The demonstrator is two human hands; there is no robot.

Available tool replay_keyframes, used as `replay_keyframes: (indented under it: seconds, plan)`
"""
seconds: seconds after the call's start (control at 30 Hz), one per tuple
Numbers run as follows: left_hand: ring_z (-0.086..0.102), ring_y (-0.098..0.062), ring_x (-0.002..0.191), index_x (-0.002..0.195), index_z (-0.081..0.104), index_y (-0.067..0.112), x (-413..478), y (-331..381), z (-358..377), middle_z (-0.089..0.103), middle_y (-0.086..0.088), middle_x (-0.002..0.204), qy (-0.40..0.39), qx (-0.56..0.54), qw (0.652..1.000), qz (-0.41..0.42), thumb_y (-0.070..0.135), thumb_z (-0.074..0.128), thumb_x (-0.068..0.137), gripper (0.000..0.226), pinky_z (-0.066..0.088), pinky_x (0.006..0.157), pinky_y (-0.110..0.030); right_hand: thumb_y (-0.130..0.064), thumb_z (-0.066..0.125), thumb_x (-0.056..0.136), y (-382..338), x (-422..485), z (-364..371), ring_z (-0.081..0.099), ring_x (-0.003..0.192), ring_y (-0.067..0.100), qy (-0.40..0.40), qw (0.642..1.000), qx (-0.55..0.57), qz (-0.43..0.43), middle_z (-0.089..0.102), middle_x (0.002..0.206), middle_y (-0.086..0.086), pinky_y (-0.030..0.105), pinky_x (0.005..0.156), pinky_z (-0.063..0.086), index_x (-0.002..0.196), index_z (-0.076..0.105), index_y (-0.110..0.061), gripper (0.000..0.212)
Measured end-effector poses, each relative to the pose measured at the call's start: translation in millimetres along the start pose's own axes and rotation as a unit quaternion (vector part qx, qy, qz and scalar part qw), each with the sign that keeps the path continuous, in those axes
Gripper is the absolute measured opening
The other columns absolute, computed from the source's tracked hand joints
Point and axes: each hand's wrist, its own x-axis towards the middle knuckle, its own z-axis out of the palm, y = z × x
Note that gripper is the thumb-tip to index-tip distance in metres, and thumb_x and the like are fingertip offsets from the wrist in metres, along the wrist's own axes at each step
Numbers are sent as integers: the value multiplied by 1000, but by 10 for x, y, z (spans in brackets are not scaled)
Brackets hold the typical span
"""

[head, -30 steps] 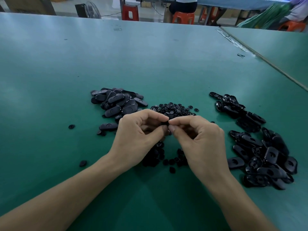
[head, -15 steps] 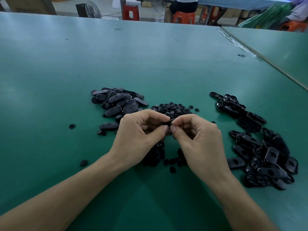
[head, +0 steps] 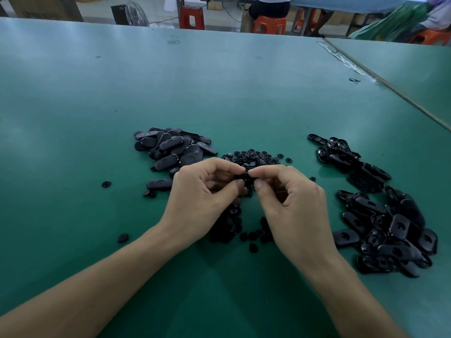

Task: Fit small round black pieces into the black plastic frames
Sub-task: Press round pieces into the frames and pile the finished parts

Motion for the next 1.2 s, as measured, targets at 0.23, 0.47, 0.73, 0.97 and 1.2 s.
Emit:
replay_keyframes:
  seconds: [0.23,0.47,0.73,0.97,1.2]
  plan:
    - [75,-23,69,89,74,15,-7,14,5,77,-6,80,-6,12,1000,-5,-5,78,82,21,63,69,-34,-9,78,84,0,1,-9,68,78,2,10,1000,16,7,70,79,-16,9,69,49,85,71,-27,20]
    - [76,-23,72,89,75,18,-13,6,1,78,-6,82,-19,-5,1000,8,-1,76,82,21,62,68,-31,-11,81,82,-4,13,-23,68,75,4,0,998,47,31,73,80,-14,8,67,47,81,74,-36,26]
    - [74,-17,71,91,74,15,3,1,-14,77,-6,81,-39,-19,999,6,-6,74,83,22,60,68,-26,-8,75,86,-5,17,-28,68,70,1,-9,998,41,47,72,76,-21,7,64,48,82,72,-32,25]
    - [73,-15,75,93,74,17,-8,18,-13,77,-3,83,-54,4,998,8,-5,74,81,25,61,70,-29,-8,76,85,31,31,-61,69,69,5,-32,996,55,57,72,74,-17,14,66,52,79,71,-30,23]
    - [74,-17,77,92,73,19,-27,16,3,77,2,83,-45,51,997,30,-4,77,82,25,59,72,-27,-5,77,84,24,39,-90,69,67,4,-58,995,51,56,72,70,-16,13,64,51,77,71,-34,31]
